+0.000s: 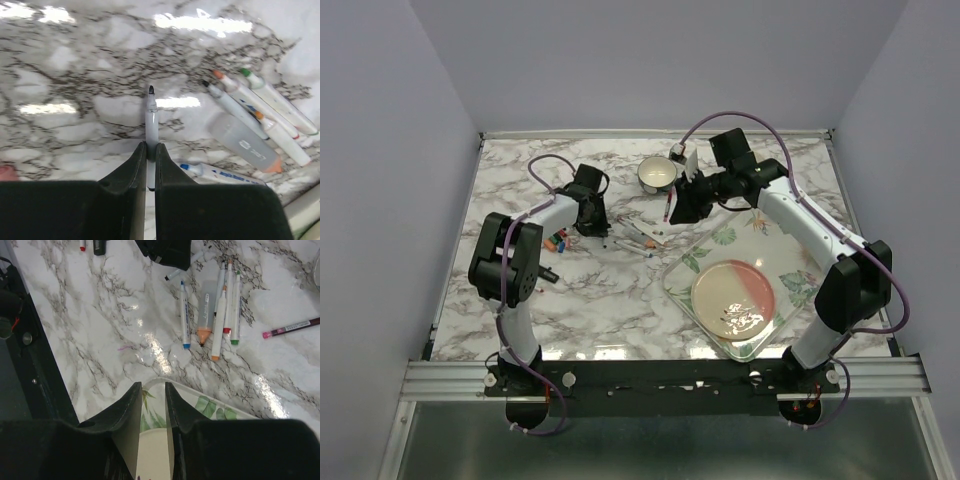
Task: Open the pen caps
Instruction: Grab a pen on the table with the right arm
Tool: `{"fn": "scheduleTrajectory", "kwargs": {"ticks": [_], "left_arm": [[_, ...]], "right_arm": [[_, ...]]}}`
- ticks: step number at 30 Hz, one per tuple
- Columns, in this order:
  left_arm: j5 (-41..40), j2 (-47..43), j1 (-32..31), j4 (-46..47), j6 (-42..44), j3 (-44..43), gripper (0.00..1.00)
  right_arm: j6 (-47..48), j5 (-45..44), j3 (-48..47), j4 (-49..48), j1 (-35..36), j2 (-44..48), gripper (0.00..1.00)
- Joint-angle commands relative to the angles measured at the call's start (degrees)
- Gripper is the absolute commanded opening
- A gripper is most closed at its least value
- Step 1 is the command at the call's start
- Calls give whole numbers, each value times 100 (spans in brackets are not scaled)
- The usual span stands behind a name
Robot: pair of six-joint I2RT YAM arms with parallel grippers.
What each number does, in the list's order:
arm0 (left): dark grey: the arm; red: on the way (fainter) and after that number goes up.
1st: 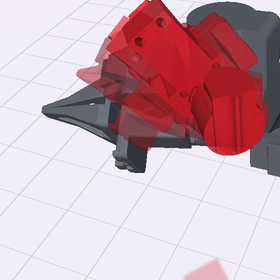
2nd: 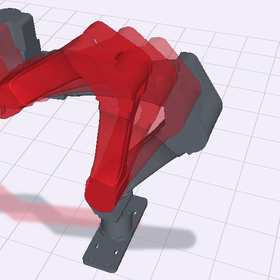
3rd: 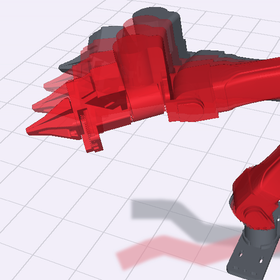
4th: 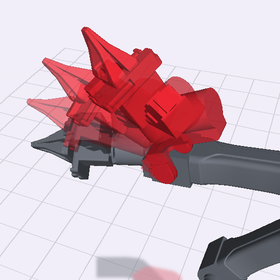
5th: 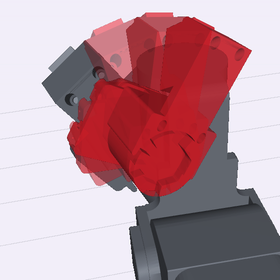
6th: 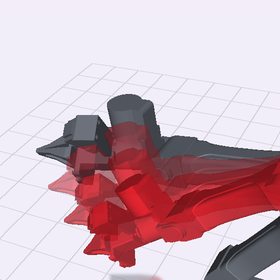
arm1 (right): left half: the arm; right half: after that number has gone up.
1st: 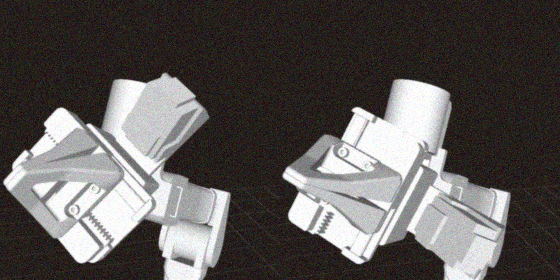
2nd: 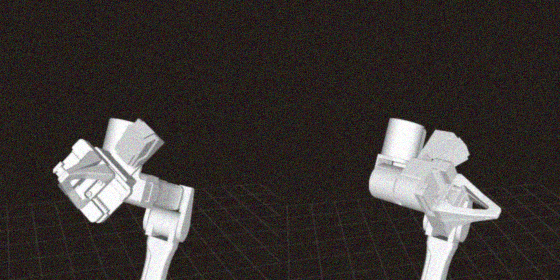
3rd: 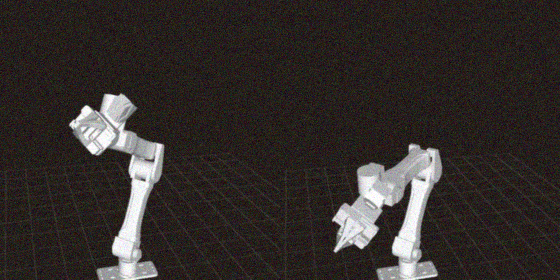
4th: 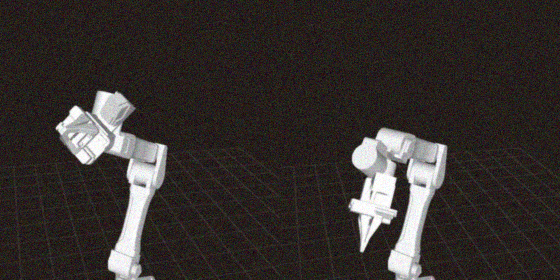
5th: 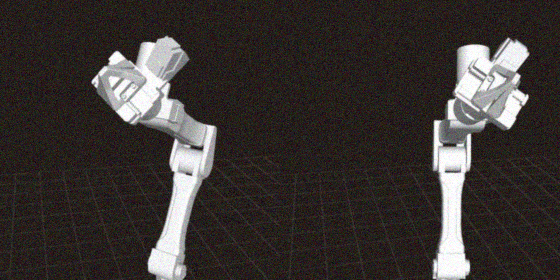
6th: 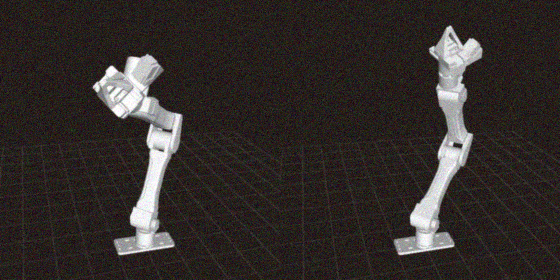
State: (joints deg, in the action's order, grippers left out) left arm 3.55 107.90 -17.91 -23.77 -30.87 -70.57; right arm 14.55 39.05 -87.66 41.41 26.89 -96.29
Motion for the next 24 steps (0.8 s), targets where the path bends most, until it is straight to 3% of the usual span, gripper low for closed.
{"fn": "scheduleTrajectory", "kwargs": {"ticks": [1, 12, 20, 24], "left_arm": [[497, 153, -160, 92, -86, -54, 15], [242, 135, -169, -119, 11, -230, 35], [216, 83, -160, -225, 116, -326, 41], [234, -49, -116, -225, 266, -326, 55]], "right_arm": [[-40, 138, 117, -107, -44, 163, 32], [-13, -20, 126, -107, -88, 67, 32], [-162, -774, 135, -256, -325, -196, 32], [-224, -1179, -40, -212, -483, -600, 33]]}}
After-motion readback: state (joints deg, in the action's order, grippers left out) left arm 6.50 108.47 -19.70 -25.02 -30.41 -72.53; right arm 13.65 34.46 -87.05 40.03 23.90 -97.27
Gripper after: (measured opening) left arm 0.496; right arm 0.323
